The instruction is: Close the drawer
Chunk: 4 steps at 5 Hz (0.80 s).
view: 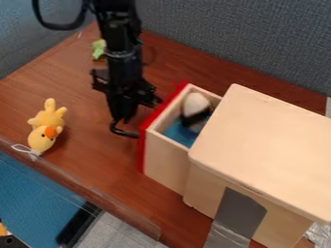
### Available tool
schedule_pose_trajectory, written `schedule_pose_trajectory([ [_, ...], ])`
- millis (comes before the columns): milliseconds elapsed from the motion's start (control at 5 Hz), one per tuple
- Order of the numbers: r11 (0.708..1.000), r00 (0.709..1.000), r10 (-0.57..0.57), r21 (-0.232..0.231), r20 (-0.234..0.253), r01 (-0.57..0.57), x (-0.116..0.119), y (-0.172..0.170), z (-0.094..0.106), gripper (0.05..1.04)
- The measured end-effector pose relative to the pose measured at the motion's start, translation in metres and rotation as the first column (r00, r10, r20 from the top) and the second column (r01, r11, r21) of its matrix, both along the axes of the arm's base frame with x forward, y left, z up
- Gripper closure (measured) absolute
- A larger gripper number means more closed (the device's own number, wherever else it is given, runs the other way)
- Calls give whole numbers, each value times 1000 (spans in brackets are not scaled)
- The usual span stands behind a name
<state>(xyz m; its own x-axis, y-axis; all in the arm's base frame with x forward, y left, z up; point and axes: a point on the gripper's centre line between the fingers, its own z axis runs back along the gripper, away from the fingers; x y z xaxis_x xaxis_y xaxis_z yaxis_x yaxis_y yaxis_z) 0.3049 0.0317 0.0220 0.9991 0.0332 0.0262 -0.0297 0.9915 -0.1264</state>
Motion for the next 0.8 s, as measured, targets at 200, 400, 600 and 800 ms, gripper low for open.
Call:
schedule_pose_trajectory([
  [200,999,999,-51,-16,1,51,-1,-30,-1,968],
  [400,997,997,-80,-19,17,80,-3,-55,5,969],
  [600,994,994,-109,-27,19,109,-5,-74,5,969],
  [800,994,994,-107,-24,17,107,-6,-75,6,932],
])
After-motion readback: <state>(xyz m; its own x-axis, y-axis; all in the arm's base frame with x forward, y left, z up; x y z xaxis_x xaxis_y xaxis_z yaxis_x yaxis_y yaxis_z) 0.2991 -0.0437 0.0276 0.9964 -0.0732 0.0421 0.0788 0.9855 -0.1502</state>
